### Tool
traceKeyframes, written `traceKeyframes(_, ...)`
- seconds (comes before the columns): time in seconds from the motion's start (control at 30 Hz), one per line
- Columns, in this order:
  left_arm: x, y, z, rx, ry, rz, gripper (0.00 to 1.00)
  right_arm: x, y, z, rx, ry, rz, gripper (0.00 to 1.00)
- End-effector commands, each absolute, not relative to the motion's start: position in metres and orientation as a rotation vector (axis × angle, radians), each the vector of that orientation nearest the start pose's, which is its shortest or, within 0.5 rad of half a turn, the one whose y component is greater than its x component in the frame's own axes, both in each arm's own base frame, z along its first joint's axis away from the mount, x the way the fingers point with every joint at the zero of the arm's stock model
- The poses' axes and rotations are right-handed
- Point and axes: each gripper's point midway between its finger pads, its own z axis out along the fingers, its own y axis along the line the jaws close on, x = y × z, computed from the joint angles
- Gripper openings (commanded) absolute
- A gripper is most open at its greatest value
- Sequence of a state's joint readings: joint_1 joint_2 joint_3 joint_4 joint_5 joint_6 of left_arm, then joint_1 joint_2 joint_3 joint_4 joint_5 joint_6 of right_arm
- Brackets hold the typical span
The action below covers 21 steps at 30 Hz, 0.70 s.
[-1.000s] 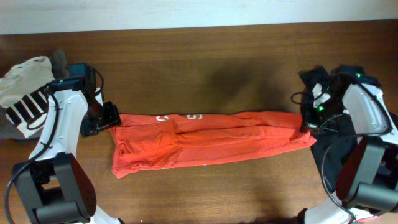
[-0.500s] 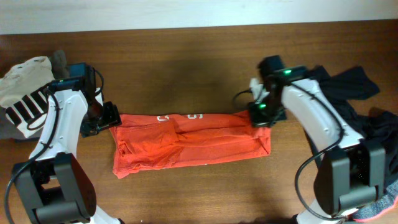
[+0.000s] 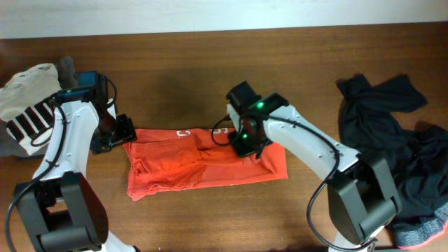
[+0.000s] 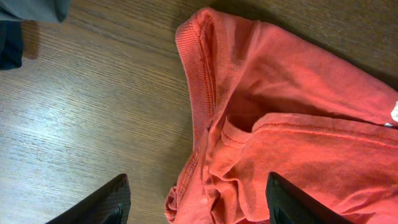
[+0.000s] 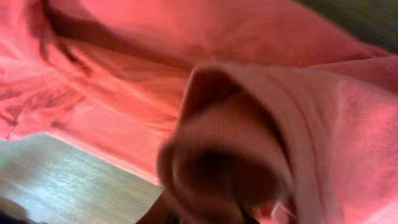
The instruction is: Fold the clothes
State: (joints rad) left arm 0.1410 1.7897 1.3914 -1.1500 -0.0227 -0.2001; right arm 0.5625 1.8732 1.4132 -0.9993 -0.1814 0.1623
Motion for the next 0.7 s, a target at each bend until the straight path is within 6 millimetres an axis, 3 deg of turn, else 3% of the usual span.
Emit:
traceKeyframes(0.0,0.332,0.052,0.09,-0.55,3.05,0.02,0.7,0.294,0.238,0.069,-0.667,3.012,0.326,0.27)
traceKeyframes(0.1,0.333,0.052,0.09,-0.55,3.046,0.019,0.7,0.284,0.253,0.072,-0.823,2.972,0.422,0.49)
traceKeyframes(0.13,0.333,0.052,0.09,-0.549,3.045,0.019,0.7,0.276,0.263,0.075,-0.931,2.938,0.518,0.53)
traceKeyframes(0.17,0.333,0.051,0.09,-0.548,3.043,0.014,0.7,0.261,0.28,0.084,-1.147,2.835,0.728,0.57)
traceKeyframes(0.23,0.333,0.051,0.09,-0.548,3.043,0.014,0.7,0.259,0.281,0.086,-1.186,2.811,0.761,0.58)
traceKeyframes(0.33,0.333,0.051,0.091,-0.548,3.043,0.014,0.7,0.268,0.27,0.083,-1.095,2.861,0.683,0.56)
traceKeyframes(0.57,0.334,0.051,0.09,-0.548,3.043,0.014,0.7,0.316,0.201,0.094,-0.579,2.961,0.177,0.55)
traceKeyframes(0.67,0.334,0.051,0.09,-0.548,3.043,0.014,0.7,0.32,0.188,0.093,-0.507,2.98,0.146,0.57)
